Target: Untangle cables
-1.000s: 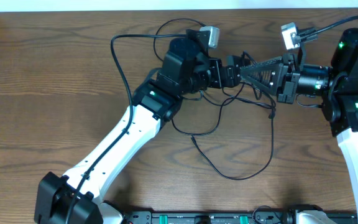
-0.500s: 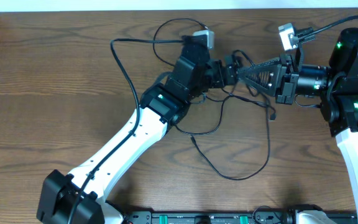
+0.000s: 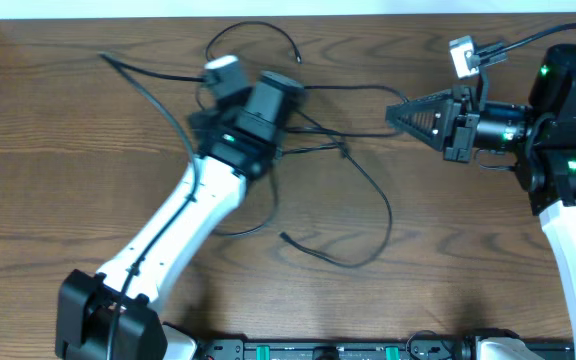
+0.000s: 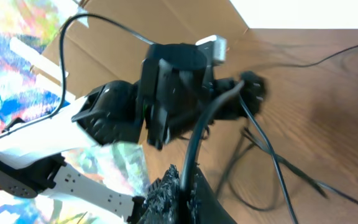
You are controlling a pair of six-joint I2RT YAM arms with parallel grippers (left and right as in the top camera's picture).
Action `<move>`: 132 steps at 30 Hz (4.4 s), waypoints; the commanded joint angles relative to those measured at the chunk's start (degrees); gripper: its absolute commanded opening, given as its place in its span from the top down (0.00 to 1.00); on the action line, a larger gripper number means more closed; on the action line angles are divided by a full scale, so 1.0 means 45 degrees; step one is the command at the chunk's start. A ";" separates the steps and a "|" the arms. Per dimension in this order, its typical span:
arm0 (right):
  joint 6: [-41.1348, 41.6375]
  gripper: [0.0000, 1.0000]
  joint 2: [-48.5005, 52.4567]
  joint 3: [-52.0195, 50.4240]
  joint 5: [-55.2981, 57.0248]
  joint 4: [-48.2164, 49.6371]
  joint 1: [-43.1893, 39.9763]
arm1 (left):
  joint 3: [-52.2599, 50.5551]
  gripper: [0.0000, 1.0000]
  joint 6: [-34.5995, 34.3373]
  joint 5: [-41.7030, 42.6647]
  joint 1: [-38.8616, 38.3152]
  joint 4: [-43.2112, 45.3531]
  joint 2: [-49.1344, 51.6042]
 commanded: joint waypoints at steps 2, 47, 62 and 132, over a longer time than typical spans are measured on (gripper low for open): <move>0.0155 0.99 -0.0233 0.0107 -0.0544 0.0078 -0.1185 | 0.0000 0.04 0.0233 -0.1846 0.2531 -0.0947 0.0243; -0.4051 0.27 0.4284 0.0092 0.4629 0.1336 0.4279 | 0.0010 0.92 0.1724 0.8816 0.3283 -0.1574 -0.5999; -0.2749 0.04 0.6169 0.0087 0.8587 0.1545 0.6985 | 0.0000 0.63 0.2098 0.4231 0.3288 -0.4061 -0.4575; 0.2623 0.04 0.9544 0.0083 1.0768 0.4979 1.0248 | -0.0005 0.21 0.0806 0.3852 0.5921 -0.5260 -0.3147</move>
